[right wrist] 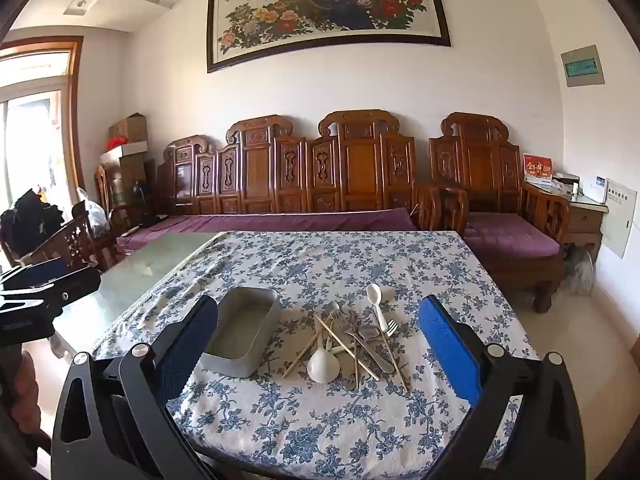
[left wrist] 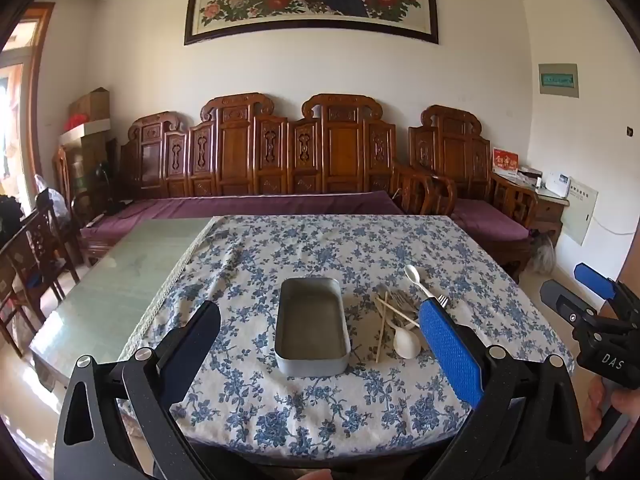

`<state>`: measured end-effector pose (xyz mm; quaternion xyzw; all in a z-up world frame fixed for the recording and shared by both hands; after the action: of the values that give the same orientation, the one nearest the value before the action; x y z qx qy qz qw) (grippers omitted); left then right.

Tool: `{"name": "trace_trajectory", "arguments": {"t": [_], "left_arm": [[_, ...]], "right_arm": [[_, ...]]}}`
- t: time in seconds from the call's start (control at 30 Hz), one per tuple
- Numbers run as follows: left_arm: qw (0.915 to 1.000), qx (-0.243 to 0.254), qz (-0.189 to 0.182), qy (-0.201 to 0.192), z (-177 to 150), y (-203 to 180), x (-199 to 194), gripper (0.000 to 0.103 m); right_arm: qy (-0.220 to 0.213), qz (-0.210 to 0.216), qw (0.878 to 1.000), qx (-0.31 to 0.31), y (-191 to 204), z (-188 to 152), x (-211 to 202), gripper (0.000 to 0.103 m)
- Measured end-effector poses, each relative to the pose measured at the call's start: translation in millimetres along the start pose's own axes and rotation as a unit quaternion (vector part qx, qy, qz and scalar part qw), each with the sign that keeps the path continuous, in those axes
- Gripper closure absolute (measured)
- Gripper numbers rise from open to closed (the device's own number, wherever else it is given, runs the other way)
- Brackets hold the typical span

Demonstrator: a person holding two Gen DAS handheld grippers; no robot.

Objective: Organize utensils

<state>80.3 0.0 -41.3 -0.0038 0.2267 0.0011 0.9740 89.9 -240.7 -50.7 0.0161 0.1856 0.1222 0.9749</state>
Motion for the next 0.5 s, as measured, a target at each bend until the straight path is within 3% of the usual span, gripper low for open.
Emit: {"name": "trace_trajectory", "arguments": {"t": [0.5], "left_arm": [[1.0,0.002,0.0,-0.005,6.5,-3.4,-0.4,0.006]], "right_arm": [[0.0,0.001,1.0,0.001,-0.8,0.3,-2.2,0.002]]}}
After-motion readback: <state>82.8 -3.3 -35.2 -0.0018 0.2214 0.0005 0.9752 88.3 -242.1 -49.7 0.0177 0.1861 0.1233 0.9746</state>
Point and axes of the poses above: each gripper's, at about its wrist camera, not at the fingertips, and x roughly the way its jaws point, y to its left, z to its top, the point moved 9 cm from there along x, roughly the way its jaws point, and after that the axes turned 1 degree about -y, right-handed, at the moved point
